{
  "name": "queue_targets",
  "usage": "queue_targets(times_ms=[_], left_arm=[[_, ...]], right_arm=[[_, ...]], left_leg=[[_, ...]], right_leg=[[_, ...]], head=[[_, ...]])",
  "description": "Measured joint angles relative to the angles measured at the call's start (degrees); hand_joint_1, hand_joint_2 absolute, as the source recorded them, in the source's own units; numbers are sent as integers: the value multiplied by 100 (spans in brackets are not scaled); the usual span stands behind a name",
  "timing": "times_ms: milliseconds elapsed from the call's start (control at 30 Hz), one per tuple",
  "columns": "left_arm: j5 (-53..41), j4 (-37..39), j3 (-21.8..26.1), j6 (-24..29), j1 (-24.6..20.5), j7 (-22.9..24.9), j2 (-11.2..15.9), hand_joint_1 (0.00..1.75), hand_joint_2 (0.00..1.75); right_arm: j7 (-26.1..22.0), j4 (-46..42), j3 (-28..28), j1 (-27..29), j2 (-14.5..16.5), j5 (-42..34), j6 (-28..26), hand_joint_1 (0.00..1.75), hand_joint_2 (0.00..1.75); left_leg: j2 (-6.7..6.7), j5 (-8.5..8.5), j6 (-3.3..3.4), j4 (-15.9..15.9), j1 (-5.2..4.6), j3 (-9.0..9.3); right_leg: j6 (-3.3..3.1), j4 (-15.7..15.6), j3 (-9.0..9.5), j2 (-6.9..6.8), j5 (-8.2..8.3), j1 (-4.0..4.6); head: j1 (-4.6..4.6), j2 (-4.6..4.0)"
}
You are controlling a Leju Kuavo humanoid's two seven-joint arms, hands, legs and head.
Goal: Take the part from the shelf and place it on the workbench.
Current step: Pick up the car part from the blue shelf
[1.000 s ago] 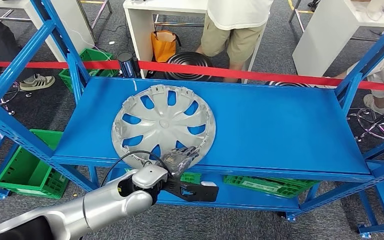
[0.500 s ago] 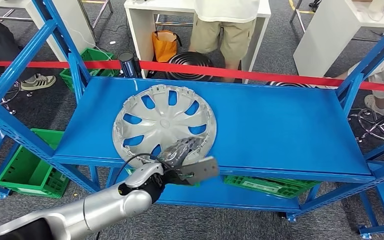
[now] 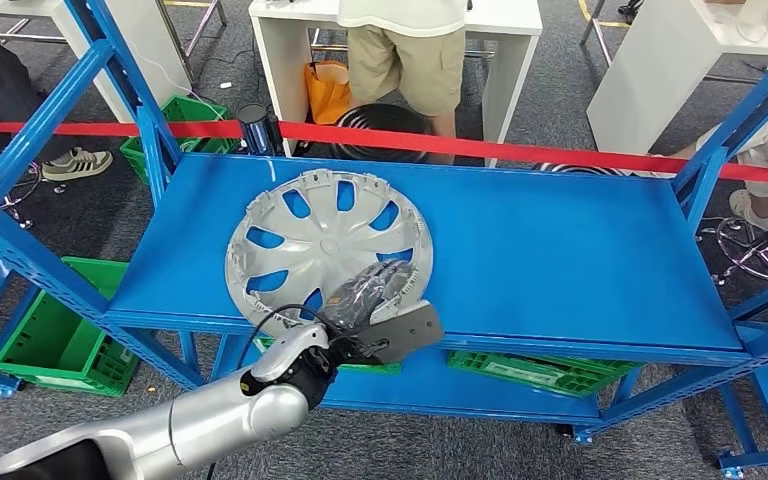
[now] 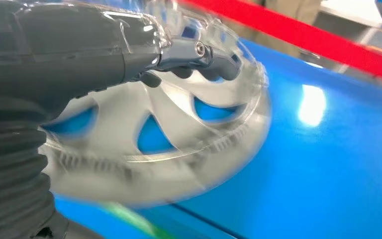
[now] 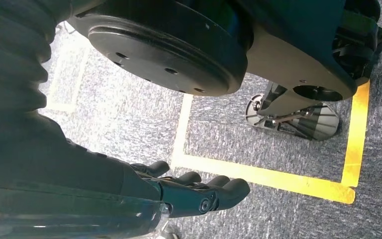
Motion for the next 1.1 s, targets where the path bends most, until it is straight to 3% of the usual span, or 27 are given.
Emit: queue_targets(times_ms=[133, 467, 1100], left_arm=[[-858, 2, -20, -903, -30, 206, 45, 0, 175], [-1676, 11, 106, -2573, 71, 218, 154, 0, 175], [-1741, 7, 292, -2712, 122, 219, 232, 0, 175]], right_arm=[[15, 0, 4, -3, -2, -17, 1, 0, 175], [39, 0, 49, -13, -9, -55, 50, 0, 175], [42, 0, 141, -31, -26, -61, 64, 0, 175]], left_leg=[[2, 0, 0, 0, 0, 0], [27, 0, 0, 0, 0, 0], [42, 0, 0, -1, 0, 1]], right_leg=[[0, 0, 1, -1, 0, 0], [0, 0, 1, 1, 0, 0], [0, 0, -1, 2, 0, 0]], head=[[-1, 0], [-1, 0], [-1, 0]])
